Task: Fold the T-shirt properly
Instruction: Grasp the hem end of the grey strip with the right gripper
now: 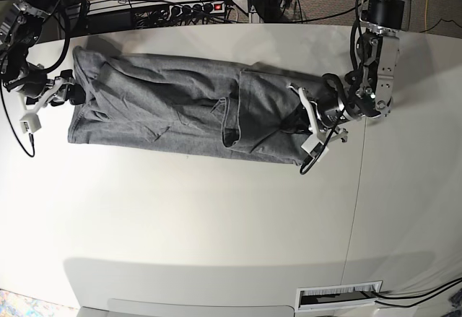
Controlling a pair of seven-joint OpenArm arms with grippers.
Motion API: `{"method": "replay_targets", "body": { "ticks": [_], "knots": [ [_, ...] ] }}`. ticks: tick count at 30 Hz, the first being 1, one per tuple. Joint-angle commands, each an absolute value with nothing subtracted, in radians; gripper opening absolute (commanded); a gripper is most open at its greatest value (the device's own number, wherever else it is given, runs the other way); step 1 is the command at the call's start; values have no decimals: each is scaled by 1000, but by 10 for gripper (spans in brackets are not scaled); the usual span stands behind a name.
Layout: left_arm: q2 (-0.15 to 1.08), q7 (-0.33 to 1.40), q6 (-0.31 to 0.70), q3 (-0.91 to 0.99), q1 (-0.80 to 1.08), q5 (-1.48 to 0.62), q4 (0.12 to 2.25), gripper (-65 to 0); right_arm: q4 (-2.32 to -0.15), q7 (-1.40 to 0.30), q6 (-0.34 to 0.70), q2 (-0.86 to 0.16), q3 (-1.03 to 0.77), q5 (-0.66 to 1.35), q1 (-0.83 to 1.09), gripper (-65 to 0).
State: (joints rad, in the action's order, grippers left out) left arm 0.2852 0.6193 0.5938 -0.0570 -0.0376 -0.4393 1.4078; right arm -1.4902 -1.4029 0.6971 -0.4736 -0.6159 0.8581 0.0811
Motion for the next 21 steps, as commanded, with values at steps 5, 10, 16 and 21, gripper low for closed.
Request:
{"method": "replay_targets", "body": {
  "ticks": [5,10,16,21],
  "knots": [
    [297,725,584,-57,-15,-343,1398,-650,-1466,-1396,698,-498,-620,888,72,-242],
    [297,725,584,-57,-11,-344,1398,-650,-1368,-1391,698,-496,-621,927,44,-242],
    [296,724,585,-57,-11,-344,1398,-650,-1244,-1396,698,-492,-621,976,-40,-242],
    [296,725,585,-57,-11,-344,1398,-650,-1220,-1396,698,-481,-621,968,-72,-242]
  ]
}}
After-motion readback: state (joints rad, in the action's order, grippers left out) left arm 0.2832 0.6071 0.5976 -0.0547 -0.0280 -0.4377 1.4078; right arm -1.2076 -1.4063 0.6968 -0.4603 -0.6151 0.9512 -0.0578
